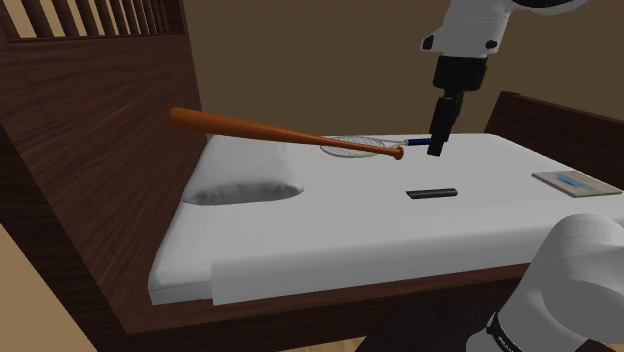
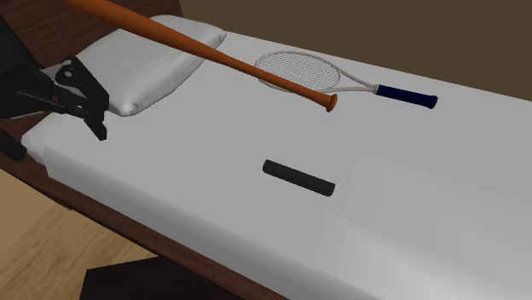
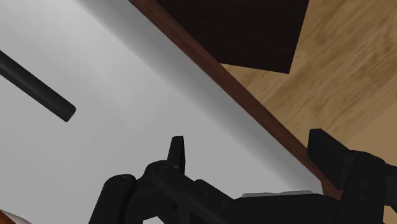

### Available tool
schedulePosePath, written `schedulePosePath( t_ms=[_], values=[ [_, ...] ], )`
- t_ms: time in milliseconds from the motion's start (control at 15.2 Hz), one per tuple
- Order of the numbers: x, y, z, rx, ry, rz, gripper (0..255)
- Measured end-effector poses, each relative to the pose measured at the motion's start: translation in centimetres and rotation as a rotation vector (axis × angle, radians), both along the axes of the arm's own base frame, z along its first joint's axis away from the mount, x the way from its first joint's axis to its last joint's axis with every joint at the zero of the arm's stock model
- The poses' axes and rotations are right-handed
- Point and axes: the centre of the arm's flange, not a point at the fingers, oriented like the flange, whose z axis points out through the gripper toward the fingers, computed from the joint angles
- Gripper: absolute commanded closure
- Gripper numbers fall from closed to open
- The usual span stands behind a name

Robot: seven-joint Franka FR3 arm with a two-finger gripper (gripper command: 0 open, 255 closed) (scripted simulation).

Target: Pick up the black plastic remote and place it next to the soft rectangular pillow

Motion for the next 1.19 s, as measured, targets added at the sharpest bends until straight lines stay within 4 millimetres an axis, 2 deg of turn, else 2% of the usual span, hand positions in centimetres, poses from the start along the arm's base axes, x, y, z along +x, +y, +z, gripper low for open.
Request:
schedulePosePath(
  t_ms=[66, 198, 594, 1188],
  values=[
    [0.0, 0.0, 0.0, 0.0, 0.0, 0.0, 0],
    [-0.2, -1.3, -0.8, 0.003, 0.001, 0.022, 0],
    [-1.1, -7.9, -4.7, 0.016, 0.003, 0.131, 0],
    [-0.3, -18.2, -11.2, 0.034, 0.007, 0.304, 0]
  ],
)
